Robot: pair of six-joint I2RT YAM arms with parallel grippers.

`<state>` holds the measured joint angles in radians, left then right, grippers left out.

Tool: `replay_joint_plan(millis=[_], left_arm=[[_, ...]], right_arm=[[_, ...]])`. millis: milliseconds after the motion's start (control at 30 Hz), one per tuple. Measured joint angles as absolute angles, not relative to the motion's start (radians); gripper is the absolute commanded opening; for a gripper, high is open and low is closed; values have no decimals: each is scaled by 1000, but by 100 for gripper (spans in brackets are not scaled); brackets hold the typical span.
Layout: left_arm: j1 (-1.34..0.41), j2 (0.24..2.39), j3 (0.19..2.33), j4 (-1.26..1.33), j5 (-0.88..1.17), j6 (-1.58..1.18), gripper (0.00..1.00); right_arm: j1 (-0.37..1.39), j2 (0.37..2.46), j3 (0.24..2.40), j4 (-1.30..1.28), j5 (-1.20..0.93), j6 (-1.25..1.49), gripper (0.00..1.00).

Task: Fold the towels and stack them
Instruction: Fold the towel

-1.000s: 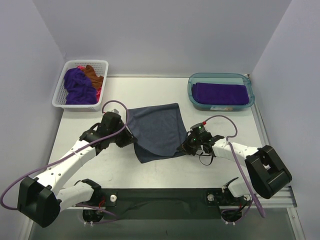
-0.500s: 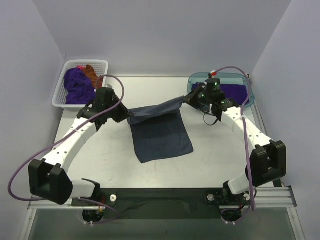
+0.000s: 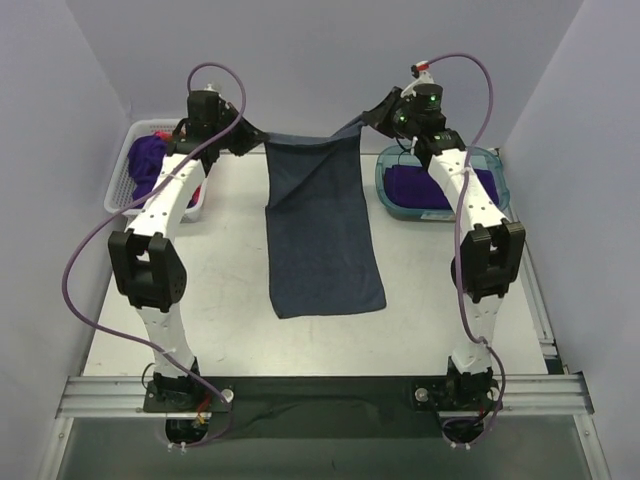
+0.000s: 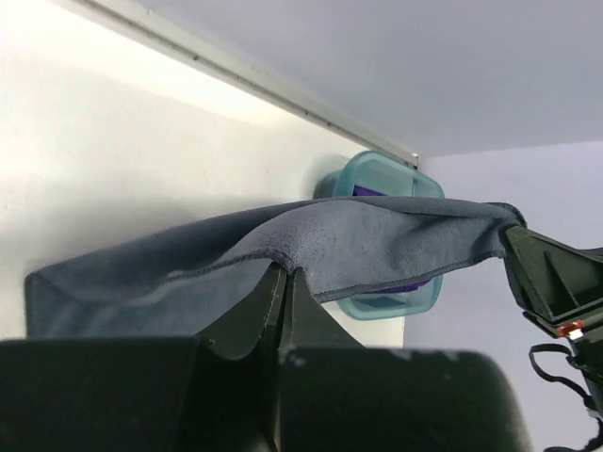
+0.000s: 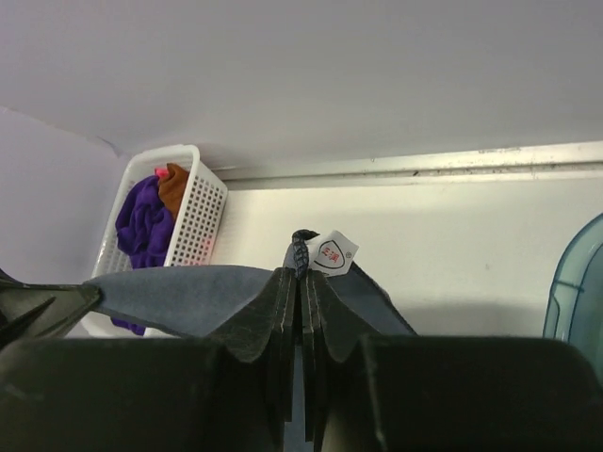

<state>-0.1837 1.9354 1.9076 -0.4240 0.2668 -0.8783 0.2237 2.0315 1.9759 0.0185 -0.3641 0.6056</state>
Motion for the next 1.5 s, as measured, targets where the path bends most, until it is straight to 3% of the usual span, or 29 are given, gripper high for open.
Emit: replay_joint_plan(millis=[200, 400, 700, 1100, 1300, 1500], left_arm=[[-146, 1998, 1970, -423, 307, -866, 0], [-136, 1983, 1880, -398, 350, -850, 0], [-137, 1885, 1570, -405, 398, -847, 0], [-157, 1506, 1245, -406, 435, -845, 0], [-266, 1367, 1010, -409, 416, -816, 0], [-368, 1336, 738, -398, 388, -811, 0]], right_arm=[[198, 2106, 2011, 58, -428, 591, 0], [197, 2074, 1847, 97, -481, 595, 0], [197, 1902, 1523, 49, -525, 598, 0], [195, 1483, 1213, -30, -586, 594, 0], [199, 1328, 911, -53, -603, 611, 0], [216, 1304, 644, -51, -598, 662, 0]])
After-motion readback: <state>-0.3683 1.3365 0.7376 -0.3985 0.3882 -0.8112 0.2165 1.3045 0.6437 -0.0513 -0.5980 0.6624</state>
